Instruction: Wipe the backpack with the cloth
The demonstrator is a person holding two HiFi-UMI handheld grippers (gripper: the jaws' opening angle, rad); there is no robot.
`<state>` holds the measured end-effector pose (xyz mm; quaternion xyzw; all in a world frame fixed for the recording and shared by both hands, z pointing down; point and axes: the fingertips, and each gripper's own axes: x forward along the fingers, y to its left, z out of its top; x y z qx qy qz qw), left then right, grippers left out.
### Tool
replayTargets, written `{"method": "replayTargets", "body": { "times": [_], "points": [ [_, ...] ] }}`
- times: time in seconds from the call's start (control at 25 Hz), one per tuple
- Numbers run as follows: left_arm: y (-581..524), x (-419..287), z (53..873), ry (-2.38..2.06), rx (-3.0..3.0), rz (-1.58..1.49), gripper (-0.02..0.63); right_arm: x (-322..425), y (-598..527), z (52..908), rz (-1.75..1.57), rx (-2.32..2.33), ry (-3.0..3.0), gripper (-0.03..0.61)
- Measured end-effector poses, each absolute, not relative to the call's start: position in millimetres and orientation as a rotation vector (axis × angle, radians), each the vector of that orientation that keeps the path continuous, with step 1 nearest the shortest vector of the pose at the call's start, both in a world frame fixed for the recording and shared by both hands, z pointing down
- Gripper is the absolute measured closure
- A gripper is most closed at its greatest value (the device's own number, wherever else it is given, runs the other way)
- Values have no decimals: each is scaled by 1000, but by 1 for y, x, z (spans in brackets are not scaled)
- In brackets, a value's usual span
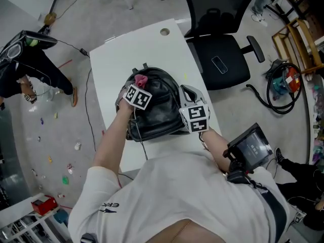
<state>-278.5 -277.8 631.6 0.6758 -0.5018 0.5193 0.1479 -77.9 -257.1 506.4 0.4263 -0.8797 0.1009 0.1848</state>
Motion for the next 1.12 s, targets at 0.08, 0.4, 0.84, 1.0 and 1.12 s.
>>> {"method": "replayTargets", "body": {
  "times": [0.08, 0.4, 0.84, 1.0, 1.12],
  "points": [
    [-273, -289, 632, -1448, 1922, 1495, 495, -80, -256, 507, 280, 1193, -2481, 575],
    [-256, -322, 628, -1491, 1837, 1468, 495, -81, -258, 507, 285, 1203, -2489, 575],
    [-273, -308, 623, -1468, 1925, 1493, 497, -75, -265, 504, 269, 1241, -2485, 575],
    [-291, -254, 617, -1329, 2150, 1506, 497, -64, -268, 506, 274, 1277, -2467, 575],
    [-297, -211, 620, -1168, 2298, 1557, 497, -57, -269, 509, 278, 1300, -2451, 575]
  ]
}}
